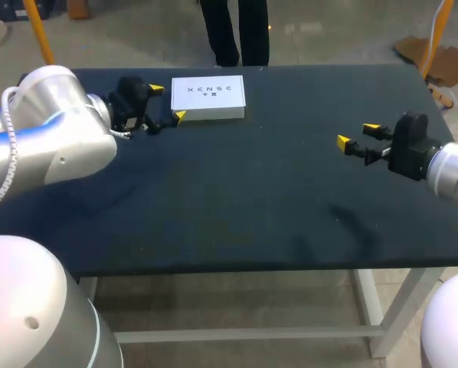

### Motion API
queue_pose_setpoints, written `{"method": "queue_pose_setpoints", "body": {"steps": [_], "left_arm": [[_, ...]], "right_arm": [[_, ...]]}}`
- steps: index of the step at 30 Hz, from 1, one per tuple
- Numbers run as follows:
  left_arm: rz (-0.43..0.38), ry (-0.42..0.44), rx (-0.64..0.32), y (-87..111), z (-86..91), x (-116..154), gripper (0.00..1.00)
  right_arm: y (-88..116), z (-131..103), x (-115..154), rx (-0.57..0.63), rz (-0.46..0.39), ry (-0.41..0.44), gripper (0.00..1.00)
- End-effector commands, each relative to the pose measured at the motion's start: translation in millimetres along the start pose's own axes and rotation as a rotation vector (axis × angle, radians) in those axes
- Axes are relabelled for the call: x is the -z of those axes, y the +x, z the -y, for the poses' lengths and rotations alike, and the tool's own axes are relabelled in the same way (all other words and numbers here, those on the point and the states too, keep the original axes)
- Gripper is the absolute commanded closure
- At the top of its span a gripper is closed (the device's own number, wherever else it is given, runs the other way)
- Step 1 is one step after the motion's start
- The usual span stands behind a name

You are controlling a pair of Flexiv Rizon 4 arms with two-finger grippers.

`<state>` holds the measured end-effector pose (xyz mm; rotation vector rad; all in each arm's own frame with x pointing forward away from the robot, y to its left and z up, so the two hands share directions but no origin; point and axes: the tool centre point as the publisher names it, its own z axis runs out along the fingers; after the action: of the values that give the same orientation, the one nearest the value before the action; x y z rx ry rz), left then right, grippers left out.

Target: Assemble the packaging by folding the flat box into shape, placing the metal phone stand inside, and closing the box properly

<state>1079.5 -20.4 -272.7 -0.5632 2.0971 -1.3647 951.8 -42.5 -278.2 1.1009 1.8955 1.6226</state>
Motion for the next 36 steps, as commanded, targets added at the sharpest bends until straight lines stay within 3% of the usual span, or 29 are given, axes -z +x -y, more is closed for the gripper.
{"method": "queue_pose_setpoints", "body": {"steps": [1,11,14,16,28,29,30,36], "left_arm": [[-0.149,0.024,-0.011,-5.0,1.3,8,0.0],[-0.198,0.006,-0.027,-13.9,10.0,4,0.0],[-0.247,-0.011,-0.046,-15.9,11.9,4,0.0],[-0.325,-0.029,-0.063,-16.0,14.2,7,0.0],[-0.325,-0.029,-0.063,-16.0,14.2,7,0.0],[-0.385,0.003,-0.009,-14.5,12.1,10,0.0],[-0.36,0.037,0.077,-15.9,10.7,11,0.0],[-0.307,0.119,0.3,-10.4,8.3,24,0.0]], "right_arm": [[0,1,0,0.001,0.0,-0.007,0.0],[0,1,0,0.001,0.0,-0.007,0.0],[0,1,0,0.001,0.0,-0.007,0.0],[0,1,0,0.001,0.0,-0.007,0.0],[0,1,0,0.001,0.0,-0.007,0.0],[0,1,0,0.001,0.0,-0.007,0.0],[0,1,0,0.001,0.0,-0.007,0.0],[0,1,0,0.001,0.0,-0.007,0.0]]}}
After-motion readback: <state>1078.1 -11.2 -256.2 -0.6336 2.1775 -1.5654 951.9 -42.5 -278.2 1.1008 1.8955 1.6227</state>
